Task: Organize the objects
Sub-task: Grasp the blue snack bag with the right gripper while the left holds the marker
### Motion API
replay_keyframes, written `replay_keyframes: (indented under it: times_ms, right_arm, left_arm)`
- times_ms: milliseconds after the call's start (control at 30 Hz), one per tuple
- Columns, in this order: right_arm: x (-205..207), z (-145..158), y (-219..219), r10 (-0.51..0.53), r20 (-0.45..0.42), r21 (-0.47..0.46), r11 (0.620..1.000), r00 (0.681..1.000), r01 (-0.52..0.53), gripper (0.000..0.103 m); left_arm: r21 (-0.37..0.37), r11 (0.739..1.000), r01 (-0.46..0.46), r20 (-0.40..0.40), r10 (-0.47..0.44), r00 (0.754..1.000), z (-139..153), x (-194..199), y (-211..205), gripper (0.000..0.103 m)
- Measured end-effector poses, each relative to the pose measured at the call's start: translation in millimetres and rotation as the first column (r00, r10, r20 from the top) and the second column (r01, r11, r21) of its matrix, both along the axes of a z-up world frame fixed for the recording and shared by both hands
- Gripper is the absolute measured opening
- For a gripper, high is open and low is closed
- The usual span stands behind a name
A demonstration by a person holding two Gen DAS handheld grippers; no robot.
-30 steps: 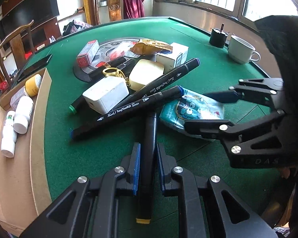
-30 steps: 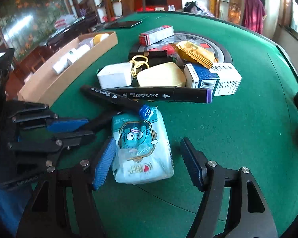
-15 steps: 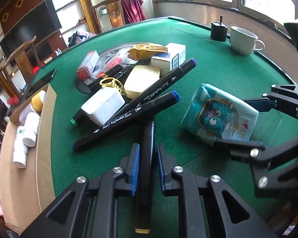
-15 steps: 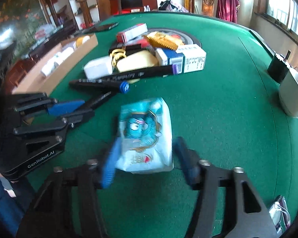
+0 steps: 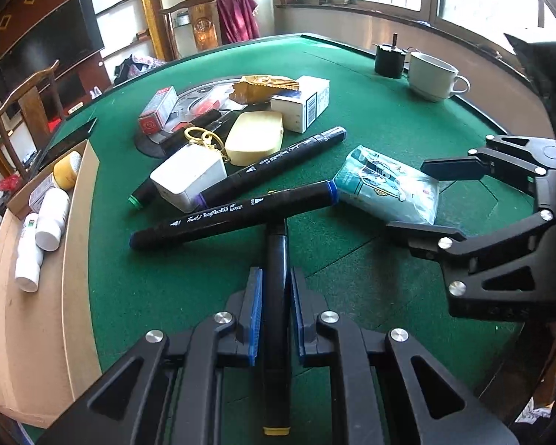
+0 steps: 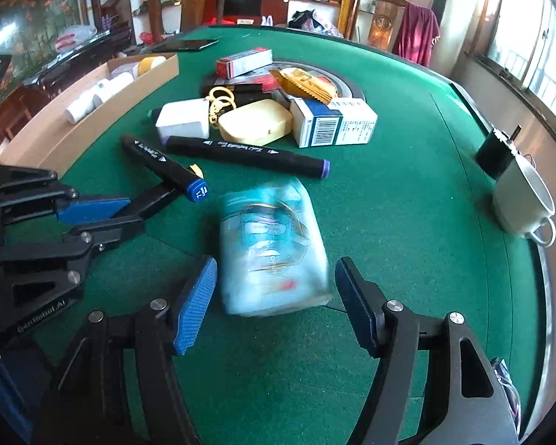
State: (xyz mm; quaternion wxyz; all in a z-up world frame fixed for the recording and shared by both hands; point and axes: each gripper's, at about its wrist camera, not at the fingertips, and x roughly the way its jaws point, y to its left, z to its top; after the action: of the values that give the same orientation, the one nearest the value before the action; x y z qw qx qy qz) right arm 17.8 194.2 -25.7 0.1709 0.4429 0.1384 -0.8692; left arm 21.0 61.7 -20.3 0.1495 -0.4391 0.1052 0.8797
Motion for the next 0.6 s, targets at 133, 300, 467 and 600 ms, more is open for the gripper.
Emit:
replay_keyframes:
  times_ms: [133,300,467,600]
  right_arm:
    - [-4,0,-4,0.011,-0.002,0.011,1.000,1.000,-0.011,0.067]
    - [-16,-2,-14,0.007,-0.009,0.055,0.998,1.000,-0.007,0.067]
    - [-22,-2,-4,-0.039,0.031,-0.033,0.999,0.999,0.040,0.051]
    - [-22,-2,-1,-0.080,0.034,-0.037,0.996,0.996,0.081,0.050]
  left_arm:
    - [0.036,0.999,-0.002,0.012,0.002,1.000,0,-3,-4,0.014]
    - [0.047,0.999,-0.002,0.014,0.001,1.000,0,-2,-5,0.014]
    - [0.041,0.999,-0.001,0.011,0.001,1.000,0,-2,-4,0.014]
    - [0.043,0.999,-0.002,0.012,0.001,1.000,0,-1,-3,0.014]
